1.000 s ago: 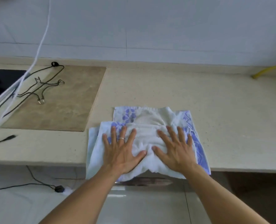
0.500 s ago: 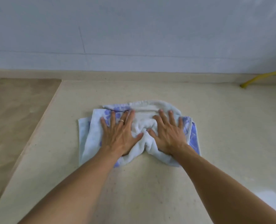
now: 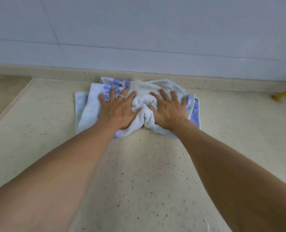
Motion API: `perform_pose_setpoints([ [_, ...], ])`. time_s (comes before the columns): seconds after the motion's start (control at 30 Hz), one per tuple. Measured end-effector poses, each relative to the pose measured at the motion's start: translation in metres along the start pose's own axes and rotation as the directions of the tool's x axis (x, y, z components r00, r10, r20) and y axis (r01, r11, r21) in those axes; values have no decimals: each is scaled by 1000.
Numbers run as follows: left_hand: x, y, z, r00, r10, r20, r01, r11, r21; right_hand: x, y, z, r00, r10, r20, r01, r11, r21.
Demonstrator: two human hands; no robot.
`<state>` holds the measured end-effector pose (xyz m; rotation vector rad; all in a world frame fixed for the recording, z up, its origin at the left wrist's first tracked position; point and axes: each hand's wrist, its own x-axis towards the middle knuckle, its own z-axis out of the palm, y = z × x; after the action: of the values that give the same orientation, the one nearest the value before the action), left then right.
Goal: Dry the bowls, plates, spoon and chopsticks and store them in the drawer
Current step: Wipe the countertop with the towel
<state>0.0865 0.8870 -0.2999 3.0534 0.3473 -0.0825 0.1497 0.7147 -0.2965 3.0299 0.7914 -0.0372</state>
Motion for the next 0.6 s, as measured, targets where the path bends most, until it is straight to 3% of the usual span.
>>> perform_pose_setpoints([
  [0.17,-74,16,5,999,44,26,-44,999,13,-80,-7,3,999,40,8,-41,997,61],
  [0.47,-280,78,6,987,94,130,-97,995,21,-309,-17,2,986,150,69,-160,972,174],
  [0.6,-338,101,11,979,86,186,-92,996,19,-372,-16,8,980,170,99,-184,971,152],
])
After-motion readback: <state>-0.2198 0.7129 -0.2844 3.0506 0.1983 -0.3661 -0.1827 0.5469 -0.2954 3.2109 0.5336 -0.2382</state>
